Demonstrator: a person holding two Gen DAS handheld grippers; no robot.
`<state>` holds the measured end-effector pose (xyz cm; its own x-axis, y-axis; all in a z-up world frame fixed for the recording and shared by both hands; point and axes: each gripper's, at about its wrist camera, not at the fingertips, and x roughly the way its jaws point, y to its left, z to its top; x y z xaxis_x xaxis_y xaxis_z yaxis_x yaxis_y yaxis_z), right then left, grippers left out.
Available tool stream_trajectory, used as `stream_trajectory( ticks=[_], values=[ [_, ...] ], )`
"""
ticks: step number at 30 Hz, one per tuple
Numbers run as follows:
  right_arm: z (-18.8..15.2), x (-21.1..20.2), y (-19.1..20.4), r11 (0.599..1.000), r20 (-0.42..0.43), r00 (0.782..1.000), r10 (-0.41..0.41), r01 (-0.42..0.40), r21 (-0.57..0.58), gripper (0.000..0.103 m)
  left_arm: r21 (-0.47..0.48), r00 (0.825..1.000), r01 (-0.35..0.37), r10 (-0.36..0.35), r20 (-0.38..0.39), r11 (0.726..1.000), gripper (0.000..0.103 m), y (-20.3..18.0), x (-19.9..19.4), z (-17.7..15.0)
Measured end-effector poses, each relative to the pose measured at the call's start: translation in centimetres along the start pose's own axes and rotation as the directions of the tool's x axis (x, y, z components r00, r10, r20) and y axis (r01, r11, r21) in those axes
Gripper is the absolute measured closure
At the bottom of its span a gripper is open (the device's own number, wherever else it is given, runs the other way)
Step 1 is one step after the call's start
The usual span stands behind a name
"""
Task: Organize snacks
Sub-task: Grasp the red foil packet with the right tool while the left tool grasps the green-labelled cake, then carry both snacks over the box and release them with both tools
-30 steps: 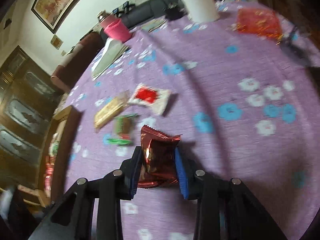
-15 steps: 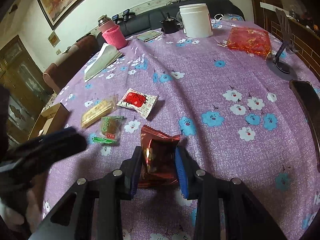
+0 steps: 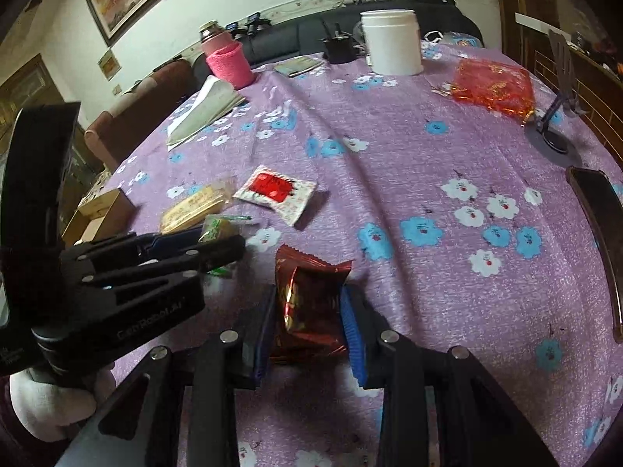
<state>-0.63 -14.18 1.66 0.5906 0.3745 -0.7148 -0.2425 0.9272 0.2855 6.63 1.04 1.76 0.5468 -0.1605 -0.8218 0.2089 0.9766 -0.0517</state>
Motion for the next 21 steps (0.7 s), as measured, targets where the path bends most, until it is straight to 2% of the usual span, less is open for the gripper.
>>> stream_trajectory(
  ticks=[7, 10, 16, 21],
  values=[
    [0.1, -0.5, -0.1, 0.999, 0.031, 0.999, 0.033, -0.033, 0.006, 0.067, -0.112, 0.991, 0.119, -0.111, 0.072, 0.987, 0.074, 2.2, -4.6, -1.7],
    [0.2, -0.5, -0.6, 0.999, 0.031, 0.999, 0.042, -0.043, 0.028, 0.067, -0.168, 0.985, 0.149, -0.130, 0.117, 0.975, 0.074, 3.9, -7.3, -2.9],
    [0.1, -0.8, -0.5, 0.999, 0.048, 0.998, 0.038, -0.040, 0.031, 0.067, -0.293, 0.972, 0.147, -0.083, 0.219, 0.945, 0.074, 8.9, -13.4, -6.9],
    [-0.3, -0.8, -0.6, 0.999, 0.055, 0.998, 0.013, -0.015, 0.035, 0.067, -0.396, 0.966, 0.127, -0.022, 0.258, 0.909, 0.074, 13.3, -16.8, -10.4]
  ],
)
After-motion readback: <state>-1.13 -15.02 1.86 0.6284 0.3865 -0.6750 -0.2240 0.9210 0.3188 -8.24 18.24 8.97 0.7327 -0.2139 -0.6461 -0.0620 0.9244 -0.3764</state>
